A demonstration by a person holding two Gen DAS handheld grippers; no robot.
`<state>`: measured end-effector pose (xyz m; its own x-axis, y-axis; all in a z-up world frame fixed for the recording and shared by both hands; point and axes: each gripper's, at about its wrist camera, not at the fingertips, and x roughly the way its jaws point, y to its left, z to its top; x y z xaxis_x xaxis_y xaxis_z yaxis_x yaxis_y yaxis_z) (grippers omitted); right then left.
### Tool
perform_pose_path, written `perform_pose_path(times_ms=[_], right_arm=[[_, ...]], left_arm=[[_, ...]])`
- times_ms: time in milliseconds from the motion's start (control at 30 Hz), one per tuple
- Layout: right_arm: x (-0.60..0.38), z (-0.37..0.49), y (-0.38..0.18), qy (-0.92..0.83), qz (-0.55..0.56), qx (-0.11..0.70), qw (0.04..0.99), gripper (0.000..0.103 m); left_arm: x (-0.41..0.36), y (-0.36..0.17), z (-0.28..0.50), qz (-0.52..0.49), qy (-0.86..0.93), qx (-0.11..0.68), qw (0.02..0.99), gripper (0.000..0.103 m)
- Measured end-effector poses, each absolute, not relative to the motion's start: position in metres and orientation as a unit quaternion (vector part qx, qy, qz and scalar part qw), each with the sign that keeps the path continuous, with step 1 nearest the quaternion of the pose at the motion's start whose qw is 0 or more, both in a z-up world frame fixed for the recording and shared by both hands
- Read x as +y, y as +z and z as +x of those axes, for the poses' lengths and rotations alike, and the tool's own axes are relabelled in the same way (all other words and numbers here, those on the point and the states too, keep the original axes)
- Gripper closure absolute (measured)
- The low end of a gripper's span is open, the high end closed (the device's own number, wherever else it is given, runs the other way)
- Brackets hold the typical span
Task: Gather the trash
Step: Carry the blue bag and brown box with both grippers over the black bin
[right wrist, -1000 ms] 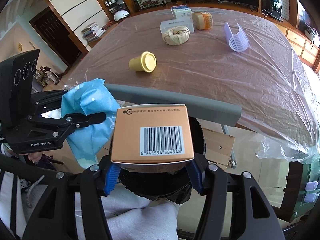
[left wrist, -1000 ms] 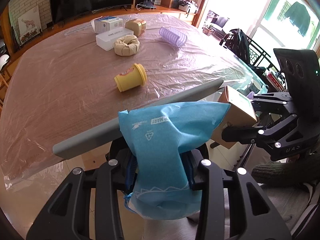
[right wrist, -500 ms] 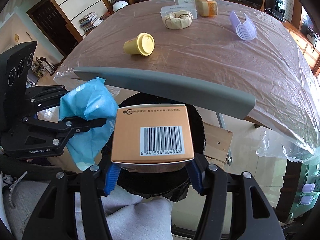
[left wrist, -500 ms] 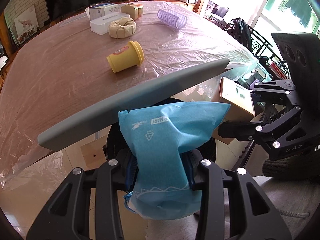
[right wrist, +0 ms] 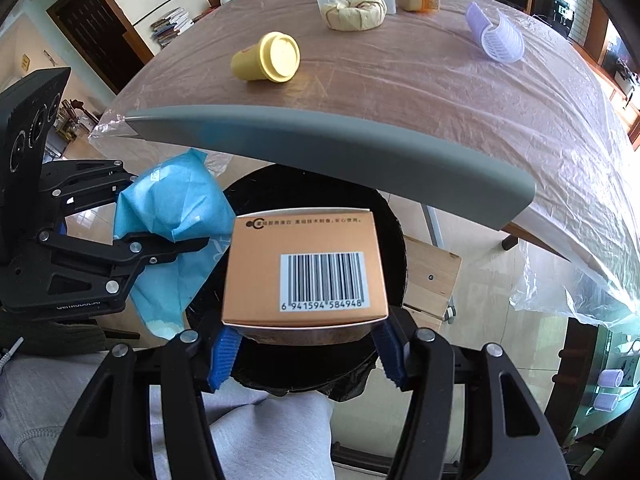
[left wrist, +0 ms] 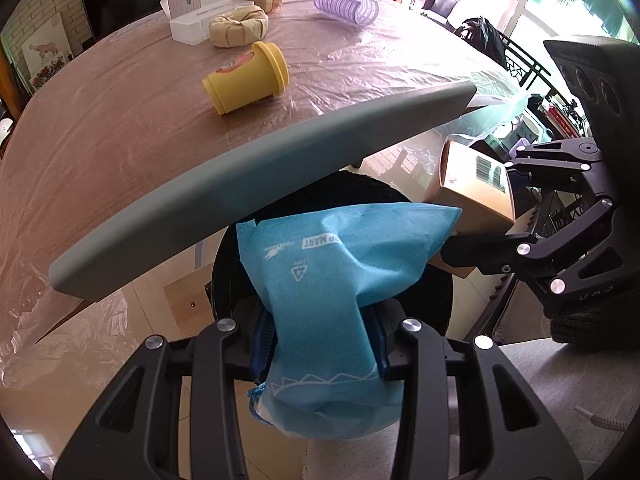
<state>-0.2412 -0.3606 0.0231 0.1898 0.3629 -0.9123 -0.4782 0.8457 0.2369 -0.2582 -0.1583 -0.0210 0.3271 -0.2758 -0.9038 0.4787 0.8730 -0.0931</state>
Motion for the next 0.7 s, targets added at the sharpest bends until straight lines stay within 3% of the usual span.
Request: perform_pose_path(times_ms=[700], right_arm=[[-0.341,-0.238,0.006,0.268,-0.074,0.581,0.765,0.046]], left_arm=[[-0.168,-0.037,-0.251,0.116,-0.237,0.537,0.801,0.063]])
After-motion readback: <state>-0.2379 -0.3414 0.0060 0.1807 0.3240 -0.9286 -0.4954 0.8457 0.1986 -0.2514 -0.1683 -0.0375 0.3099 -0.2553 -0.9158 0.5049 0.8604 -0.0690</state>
